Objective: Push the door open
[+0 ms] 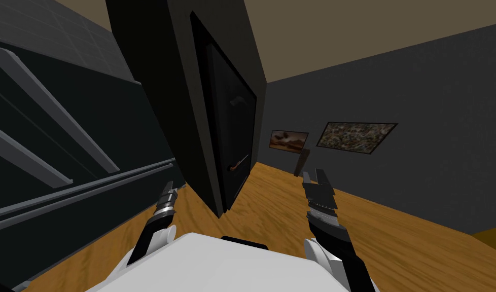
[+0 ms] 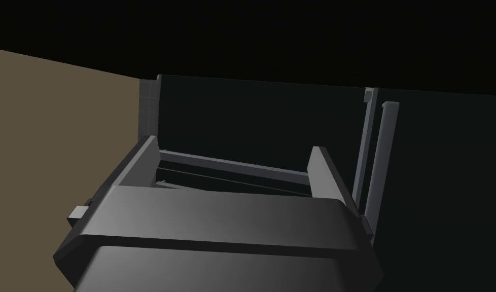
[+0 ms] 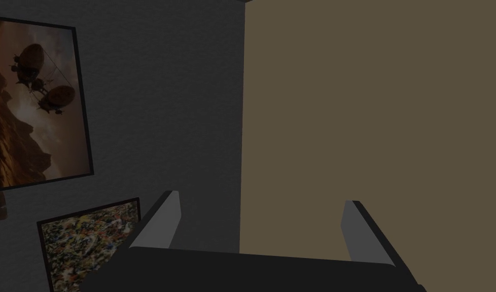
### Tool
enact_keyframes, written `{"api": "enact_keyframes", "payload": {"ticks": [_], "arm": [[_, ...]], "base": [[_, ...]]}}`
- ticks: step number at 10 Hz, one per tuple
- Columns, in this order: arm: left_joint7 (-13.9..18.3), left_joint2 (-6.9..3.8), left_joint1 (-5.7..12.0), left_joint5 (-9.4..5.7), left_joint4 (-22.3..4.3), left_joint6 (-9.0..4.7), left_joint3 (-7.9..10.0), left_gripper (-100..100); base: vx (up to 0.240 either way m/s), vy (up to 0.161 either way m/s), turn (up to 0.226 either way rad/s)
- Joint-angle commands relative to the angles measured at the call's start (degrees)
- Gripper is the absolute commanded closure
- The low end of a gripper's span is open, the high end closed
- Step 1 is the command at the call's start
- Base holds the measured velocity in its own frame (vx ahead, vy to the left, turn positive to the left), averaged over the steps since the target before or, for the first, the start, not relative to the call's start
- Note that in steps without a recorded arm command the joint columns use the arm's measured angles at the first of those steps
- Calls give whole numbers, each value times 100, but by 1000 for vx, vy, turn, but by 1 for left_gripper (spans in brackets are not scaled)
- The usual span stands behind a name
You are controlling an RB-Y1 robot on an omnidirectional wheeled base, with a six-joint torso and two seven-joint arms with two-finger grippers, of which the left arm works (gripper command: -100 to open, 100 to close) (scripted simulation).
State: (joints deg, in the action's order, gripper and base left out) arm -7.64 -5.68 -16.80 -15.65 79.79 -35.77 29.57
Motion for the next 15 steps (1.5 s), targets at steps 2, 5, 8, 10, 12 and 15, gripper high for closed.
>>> {"api": "enact_keyframes", "payload": {"ticks": [2, 5, 8, 10, 12, 15], "arm": [[-71, -4, 125, -61, -298, -43, 164, -100], [-135, -24, 255, -136, -625, -87, 354, -100], [-198, -43, 390, -209, -947, -130, 539, -100], [-219, -50, 439, -232, -1051, -144, 597, -100], [-260, -63, 536, -278, -1258, -171, 712, -100], [-321, -82, 682, -348, -1568, -212, 886, -100]], "base": [[49, -99, 61], [50, -115, 61], [48, -121, 57], [36, -89, 30], [31, -79, 30], [44, -116, 52]]}}
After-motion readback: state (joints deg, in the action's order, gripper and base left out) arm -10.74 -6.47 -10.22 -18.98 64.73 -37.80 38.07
